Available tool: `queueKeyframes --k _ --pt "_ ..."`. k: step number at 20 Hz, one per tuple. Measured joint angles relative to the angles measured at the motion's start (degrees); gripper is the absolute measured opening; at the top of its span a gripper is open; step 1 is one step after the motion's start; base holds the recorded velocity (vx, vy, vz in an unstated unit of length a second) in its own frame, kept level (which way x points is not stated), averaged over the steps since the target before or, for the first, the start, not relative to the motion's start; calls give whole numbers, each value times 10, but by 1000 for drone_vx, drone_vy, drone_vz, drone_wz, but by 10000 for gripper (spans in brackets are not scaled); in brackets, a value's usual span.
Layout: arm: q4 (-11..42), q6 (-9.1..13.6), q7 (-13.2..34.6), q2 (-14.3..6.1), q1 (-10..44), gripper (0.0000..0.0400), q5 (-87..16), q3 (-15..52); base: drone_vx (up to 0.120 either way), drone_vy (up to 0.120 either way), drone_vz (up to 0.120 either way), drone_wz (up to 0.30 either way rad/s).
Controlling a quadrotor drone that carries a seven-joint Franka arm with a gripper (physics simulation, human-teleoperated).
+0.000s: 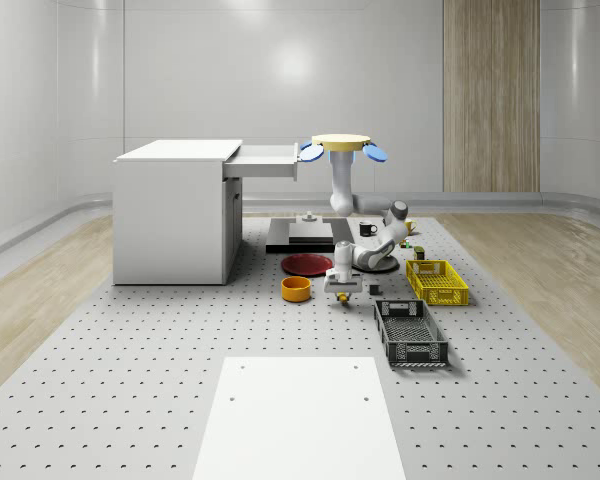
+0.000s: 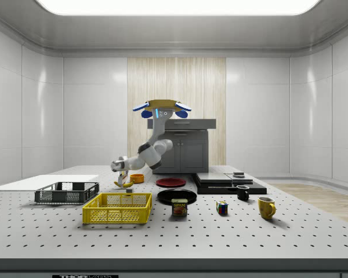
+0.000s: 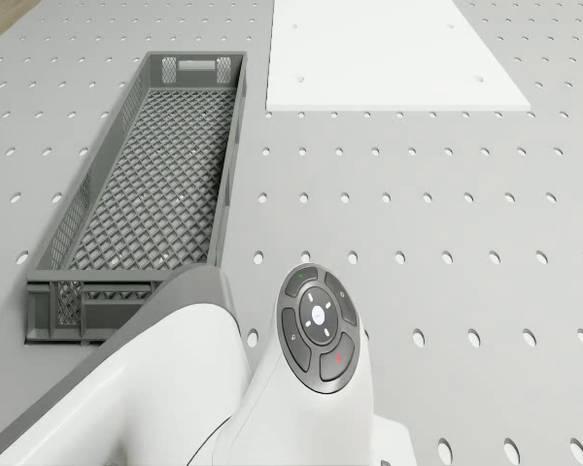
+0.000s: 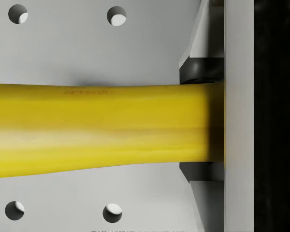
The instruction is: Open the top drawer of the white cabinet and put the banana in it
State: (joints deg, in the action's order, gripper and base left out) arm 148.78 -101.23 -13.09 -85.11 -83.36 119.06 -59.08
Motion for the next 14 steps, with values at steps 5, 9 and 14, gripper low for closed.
queueKeyframes --k 5,9,14 --pt "15 12 -5 -4 8 190 -20 -22 0 0 0 0" --pt "30 26 -5 -9 16 190 -44 -48 0 0 0 0" --pt "45 40 -4 -14 24 190 -71 -78 0 0 120 0"
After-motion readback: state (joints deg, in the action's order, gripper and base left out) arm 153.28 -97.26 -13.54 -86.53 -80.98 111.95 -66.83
